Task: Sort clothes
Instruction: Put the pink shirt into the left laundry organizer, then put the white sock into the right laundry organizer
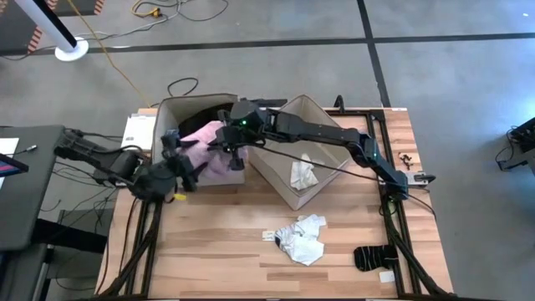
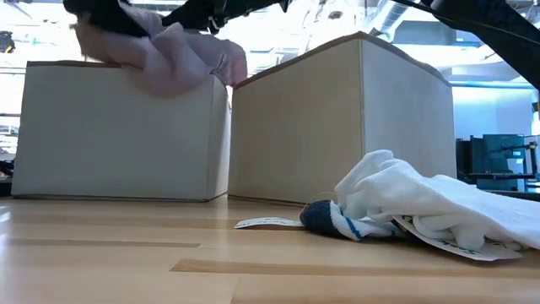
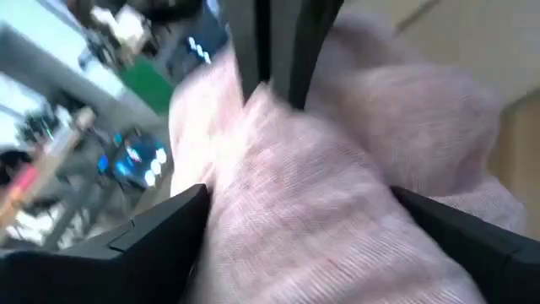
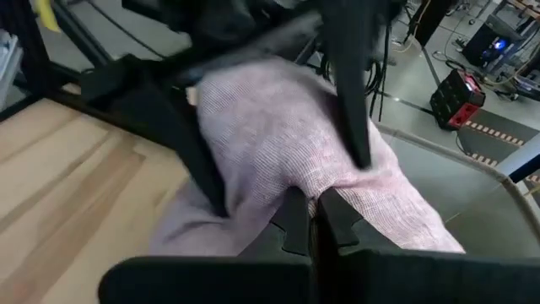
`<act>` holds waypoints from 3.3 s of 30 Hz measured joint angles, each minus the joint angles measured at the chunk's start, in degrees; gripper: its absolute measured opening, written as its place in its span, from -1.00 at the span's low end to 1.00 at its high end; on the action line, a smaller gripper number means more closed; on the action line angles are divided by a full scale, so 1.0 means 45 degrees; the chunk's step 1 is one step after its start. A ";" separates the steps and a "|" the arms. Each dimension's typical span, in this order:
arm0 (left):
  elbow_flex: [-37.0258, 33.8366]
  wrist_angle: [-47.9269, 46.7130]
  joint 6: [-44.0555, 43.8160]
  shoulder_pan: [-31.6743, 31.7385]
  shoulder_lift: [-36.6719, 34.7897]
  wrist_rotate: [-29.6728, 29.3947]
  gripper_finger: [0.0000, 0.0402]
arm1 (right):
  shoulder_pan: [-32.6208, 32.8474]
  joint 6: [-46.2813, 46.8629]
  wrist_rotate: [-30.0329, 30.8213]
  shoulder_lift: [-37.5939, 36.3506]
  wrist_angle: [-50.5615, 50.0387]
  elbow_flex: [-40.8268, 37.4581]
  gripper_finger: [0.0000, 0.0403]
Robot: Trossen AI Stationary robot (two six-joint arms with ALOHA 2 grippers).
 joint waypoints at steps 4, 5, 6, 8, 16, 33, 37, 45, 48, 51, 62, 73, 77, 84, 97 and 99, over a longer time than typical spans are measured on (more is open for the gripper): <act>0.0000 -0.0753 -0.0710 0.1098 0.0003 0.0359 0.78 | 0.0071 -0.0321 0.0114 0.0005 -0.0033 0.0000 -0.98; 0.0000 -0.0736 -0.0645 0.1254 -0.0028 0.0373 0.75 | 0.0076 -0.0326 0.0111 0.0005 0.0004 0.0000 -0.98; 0.0000 -0.0696 -0.0459 0.1385 -0.0069 0.0382 0.69 | 0.0076 -0.0318 0.0109 0.0005 0.0035 0.0000 -0.98; 0.0000 -0.0637 0.0139 0.1537 -0.0088 0.0388 0.51 | 0.0071 -0.0203 0.0104 0.0005 0.0041 0.0000 -0.97; -0.0014 -0.0412 0.2120 0.1814 -0.0159 0.0265 -0.85 | 0.0092 -0.0034 0.0530 -0.0005 -0.0410 0.0020 -0.85; -0.0105 -0.1623 0.2999 0.5134 -0.0390 0.0021 -0.87 | 0.1395 0.1390 0.2693 -0.2597 -0.4689 0.0039 0.29; -0.0121 -0.2475 0.2627 0.6065 -0.0100 0.1648 -0.87 | 0.2122 0.1836 0.2688 -0.3314 -0.5639 0.0034 0.28; -0.0102 -0.2623 0.2672 0.7529 0.0919 0.4263 -0.85 | 0.3770 0.3250 0.2717 -0.4189 -0.8030 0.0030 0.28; -0.0102 -0.2546 0.2891 0.8020 0.1378 0.4954 -0.84 | 0.4562 0.4055 0.2717 -0.4206 -0.9218 0.0019 0.28; -0.0097 -0.2211 0.3174 0.8543 0.1755 0.5993 -0.84 | 0.5414 0.4862 0.2717 -0.4192 -1.0373 0.0019 0.28; -0.0097 -0.1185 0.3200 1.0380 0.2522 0.9817 -0.66 | 0.8798 0.7980 0.5363 -0.4177 -1.1982 -0.0027 0.28; 0.0852 -0.2206 0.3025 1.0732 0.2067 1.0347 -0.08 | 1.1184 1.1252 0.7040 -0.4154 -1.1671 -0.2722 0.28; 0.2321 -0.2998 0.2850 1.0661 0.1626 1.0335 0.01 | 1.1646 1.2563 0.7322 -0.4153 -1.1325 -0.3918 0.28; 0.4894 -0.4275 0.2515 1.0349 0.0879 1.0272 0.03 | 1.2432 1.4214 0.8028 -0.4153 -1.0453 -0.5605 0.28; 0.5479 -0.3096 0.0364 0.6729 0.1084 1.4761 0.03 | 1.3232 1.6090 0.9308 -0.4153 -0.9130 -0.7660 0.28; 0.5479 -0.2413 0.0291 0.5647 0.1538 1.4462 0.03 | 1.3287 1.6324 0.9308 -0.4153 -0.8633 -0.8078 0.28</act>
